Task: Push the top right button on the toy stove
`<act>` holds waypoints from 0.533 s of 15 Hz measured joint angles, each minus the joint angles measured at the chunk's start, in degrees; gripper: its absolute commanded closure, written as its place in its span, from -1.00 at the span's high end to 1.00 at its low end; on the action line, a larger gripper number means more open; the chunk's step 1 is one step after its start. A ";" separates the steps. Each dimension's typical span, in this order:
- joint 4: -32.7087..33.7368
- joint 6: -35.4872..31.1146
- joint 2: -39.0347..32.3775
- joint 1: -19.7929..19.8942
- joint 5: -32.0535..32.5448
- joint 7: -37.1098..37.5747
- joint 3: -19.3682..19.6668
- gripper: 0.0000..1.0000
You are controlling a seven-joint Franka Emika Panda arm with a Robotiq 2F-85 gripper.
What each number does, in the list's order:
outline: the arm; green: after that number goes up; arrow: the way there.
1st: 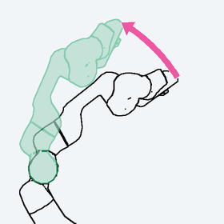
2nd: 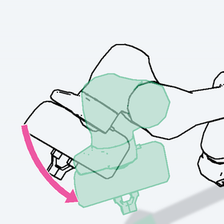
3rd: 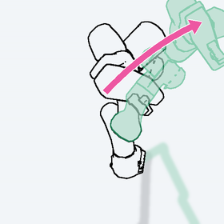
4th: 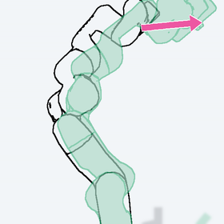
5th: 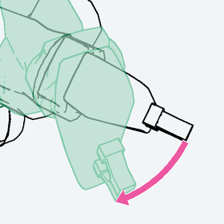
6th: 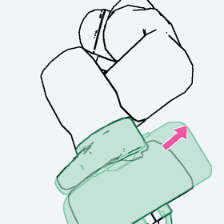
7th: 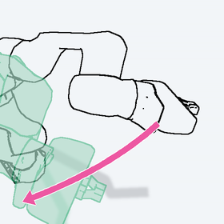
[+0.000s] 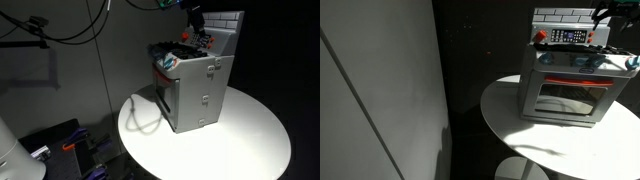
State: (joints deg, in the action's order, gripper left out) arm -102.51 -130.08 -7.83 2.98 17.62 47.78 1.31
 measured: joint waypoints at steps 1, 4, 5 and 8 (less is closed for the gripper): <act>0.75 0.16 -0.68 -0.16 0.00 0.00 0.29 1.00; 2.86 0.18 -2.81 -0.60 0.00 0.00 1.22 1.00; 3.57 0.18 -3.50 -0.72 0.00 0.00 1.52 1.00; 5.39 0.18 -5.27 -1.00 0.00 0.00 2.30 1.00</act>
State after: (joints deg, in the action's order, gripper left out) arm -97.12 -129.90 -13.10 1.98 17.62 47.78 3.62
